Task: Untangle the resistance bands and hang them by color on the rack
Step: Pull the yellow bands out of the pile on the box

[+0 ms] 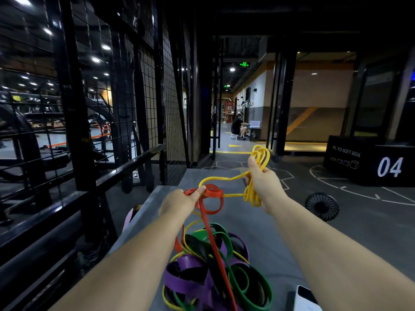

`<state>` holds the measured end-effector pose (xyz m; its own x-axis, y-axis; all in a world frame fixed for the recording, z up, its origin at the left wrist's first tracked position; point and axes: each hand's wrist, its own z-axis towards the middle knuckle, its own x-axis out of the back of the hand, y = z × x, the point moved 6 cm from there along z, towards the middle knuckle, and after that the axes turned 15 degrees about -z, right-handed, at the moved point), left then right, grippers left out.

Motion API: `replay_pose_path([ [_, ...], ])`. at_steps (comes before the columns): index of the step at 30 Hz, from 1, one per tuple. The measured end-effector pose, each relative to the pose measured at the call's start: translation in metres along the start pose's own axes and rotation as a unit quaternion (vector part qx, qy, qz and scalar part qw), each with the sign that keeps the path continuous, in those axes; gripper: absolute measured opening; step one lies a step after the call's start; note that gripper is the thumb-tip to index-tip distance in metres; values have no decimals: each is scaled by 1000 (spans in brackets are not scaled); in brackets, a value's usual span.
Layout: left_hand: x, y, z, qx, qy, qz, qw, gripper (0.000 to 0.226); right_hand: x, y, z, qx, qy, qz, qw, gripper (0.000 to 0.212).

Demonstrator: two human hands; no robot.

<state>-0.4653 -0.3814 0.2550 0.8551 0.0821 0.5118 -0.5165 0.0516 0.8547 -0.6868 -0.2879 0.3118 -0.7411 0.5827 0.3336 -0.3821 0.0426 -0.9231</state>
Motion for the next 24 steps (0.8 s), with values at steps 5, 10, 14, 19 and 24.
replay_pose_path([
  [5,-5,-8,12,-4,-31,-5,1000,79,20,-2,6,-28,69,17,997,54],
  [10,4,-27,20,38,-8,-36,999,77,37,-3,9,-47,97,36,994,51],
  [14,0,-20,17,-9,-8,-69,998,51,35,-5,8,-26,82,23,996,50],
  [19,-13,1,6,-59,-37,31,997,39,14,1,2,-22,26,-21,999,48],
  [24,-20,12,-2,-72,-46,97,992,20,-12,9,-8,-16,-40,-55,998,45],
])
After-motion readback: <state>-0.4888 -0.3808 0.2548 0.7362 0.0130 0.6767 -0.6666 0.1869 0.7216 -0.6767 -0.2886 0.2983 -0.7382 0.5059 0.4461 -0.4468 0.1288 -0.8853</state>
